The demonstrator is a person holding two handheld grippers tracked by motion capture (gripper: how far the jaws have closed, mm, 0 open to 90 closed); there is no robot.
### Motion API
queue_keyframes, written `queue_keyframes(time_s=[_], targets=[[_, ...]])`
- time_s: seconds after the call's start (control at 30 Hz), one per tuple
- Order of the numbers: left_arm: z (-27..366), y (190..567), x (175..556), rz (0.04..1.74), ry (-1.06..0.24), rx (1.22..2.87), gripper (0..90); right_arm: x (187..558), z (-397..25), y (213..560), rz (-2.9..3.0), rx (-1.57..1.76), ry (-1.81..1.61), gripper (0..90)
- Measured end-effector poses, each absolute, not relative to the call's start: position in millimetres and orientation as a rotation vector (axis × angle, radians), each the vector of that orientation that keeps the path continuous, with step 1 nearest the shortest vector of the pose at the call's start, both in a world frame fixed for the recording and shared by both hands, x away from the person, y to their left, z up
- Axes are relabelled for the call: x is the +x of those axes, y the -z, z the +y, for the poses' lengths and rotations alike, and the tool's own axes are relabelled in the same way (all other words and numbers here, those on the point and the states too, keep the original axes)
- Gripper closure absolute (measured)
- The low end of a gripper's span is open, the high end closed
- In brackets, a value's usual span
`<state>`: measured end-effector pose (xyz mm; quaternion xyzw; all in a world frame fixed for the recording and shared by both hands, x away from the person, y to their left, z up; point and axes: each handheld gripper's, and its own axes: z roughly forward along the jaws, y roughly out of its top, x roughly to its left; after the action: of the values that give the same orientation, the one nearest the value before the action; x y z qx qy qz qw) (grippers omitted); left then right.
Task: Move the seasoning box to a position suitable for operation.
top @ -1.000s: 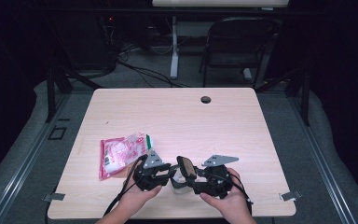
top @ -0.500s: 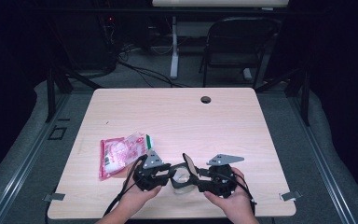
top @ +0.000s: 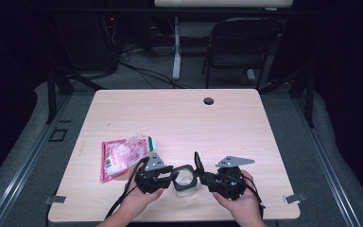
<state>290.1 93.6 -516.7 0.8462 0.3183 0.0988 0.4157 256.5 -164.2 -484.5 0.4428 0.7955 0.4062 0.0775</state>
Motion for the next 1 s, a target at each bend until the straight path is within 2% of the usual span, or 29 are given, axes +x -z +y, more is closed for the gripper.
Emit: queue_keyframes(time_s=[0.2,1.0], targets=[[93.9,516.9,290.1,0.801,-0.247,2.122,65.8,254.6,-164.2,484.5,2.364,1.314,-1.205,79.8],[99.4,518.6,290.6,0.829,-0.181,2.096,60.9,272.8,-156.5,481.7,2.327,1.286,-1.136,85.1]])
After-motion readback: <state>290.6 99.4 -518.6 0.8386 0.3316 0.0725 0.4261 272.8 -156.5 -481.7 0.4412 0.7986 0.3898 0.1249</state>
